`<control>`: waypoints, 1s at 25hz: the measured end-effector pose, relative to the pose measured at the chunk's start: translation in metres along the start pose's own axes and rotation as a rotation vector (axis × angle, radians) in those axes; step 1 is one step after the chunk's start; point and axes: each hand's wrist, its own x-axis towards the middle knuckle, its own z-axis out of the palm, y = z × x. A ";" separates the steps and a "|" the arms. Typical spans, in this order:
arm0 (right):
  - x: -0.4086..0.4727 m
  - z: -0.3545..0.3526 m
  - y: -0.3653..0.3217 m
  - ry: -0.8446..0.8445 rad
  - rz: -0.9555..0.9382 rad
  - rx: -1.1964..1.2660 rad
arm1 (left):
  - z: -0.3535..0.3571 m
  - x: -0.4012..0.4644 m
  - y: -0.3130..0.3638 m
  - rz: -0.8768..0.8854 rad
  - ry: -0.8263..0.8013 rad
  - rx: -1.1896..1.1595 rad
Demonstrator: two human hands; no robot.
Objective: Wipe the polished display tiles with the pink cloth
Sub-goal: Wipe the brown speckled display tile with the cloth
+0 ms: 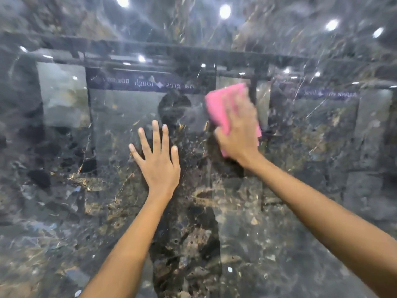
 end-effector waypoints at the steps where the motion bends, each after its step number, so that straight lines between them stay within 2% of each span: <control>1: -0.011 0.005 0.003 -0.146 -0.415 -0.109 | 0.002 -0.001 -0.002 0.008 0.000 0.019; 2: -0.005 0.000 0.018 -0.207 -0.660 -0.242 | 0.003 -0.002 -0.003 0.013 0.002 0.030; 3: 0.012 -0.006 0.041 -0.173 -0.720 -0.319 | 0.003 -0.002 -0.003 0.012 0.005 0.037; 4: 0.030 -0.012 0.058 -0.076 -0.543 -0.312 | 0.003 -0.002 -0.003 0.006 0.007 0.041; 6: 0.065 -0.031 0.063 0.157 0.160 -0.159 | 0.004 0.001 -0.001 -0.006 0.012 0.050; 7: 0.078 -0.030 0.054 0.215 0.423 -0.073 | 0.004 0.002 0.001 -0.009 0.011 0.057; 8: 0.086 -0.027 0.035 0.212 0.524 0.014 | 0.003 0.002 0.002 -0.005 0.007 0.065; 9: 0.090 -0.019 0.016 0.167 0.405 0.055 | 0.002 0.002 0.002 0.000 0.003 0.071; 11: 0.079 0.001 0.000 0.009 -0.159 0.017 | -0.002 0.001 0.005 -0.038 0.014 0.049; 13: 0.041 0.003 0.019 -0.166 -0.547 -0.079 | -0.007 0.008 0.017 -0.120 0.063 -0.024; 15: -0.006 -0.011 0.064 -0.279 -0.693 -0.124 | -0.010 0.026 0.044 -0.135 0.093 -0.088; 17: -0.044 -0.032 0.110 -0.303 -0.686 -0.156 | -0.006 0.044 0.068 -0.117 0.028 -0.113; 18: -0.048 -0.043 0.135 -0.230 -0.592 -0.136 | -0.002 0.049 0.075 -0.111 -0.005 -0.079; 19: -0.038 -0.054 0.157 -0.108 -0.417 -0.125 | 0.003 0.050 0.079 -0.106 -0.019 -0.019; 20: -0.017 -0.066 0.174 0.036 -0.176 -0.122 | 0.008 0.049 0.080 -0.105 -0.019 0.038; 22: 0.046 -0.092 0.184 0.217 0.361 -0.076 | 0.013 0.047 0.077 -0.113 -0.006 0.075; 23: 0.073 -0.100 0.174 0.241 0.514 -0.019 | 0.014 0.046 0.077 -0.115 0.001 0.073; 24: 0.087 -0.098 0.158 0.231 0.570 0.040 | 0.013 0.046 0.077 -0.114 0.003 0.070; 25: 0.089 -0.089 0.139 0.193 0.512 0.091 | 0.013 0.046 0.077 -0.111 0.004 0.069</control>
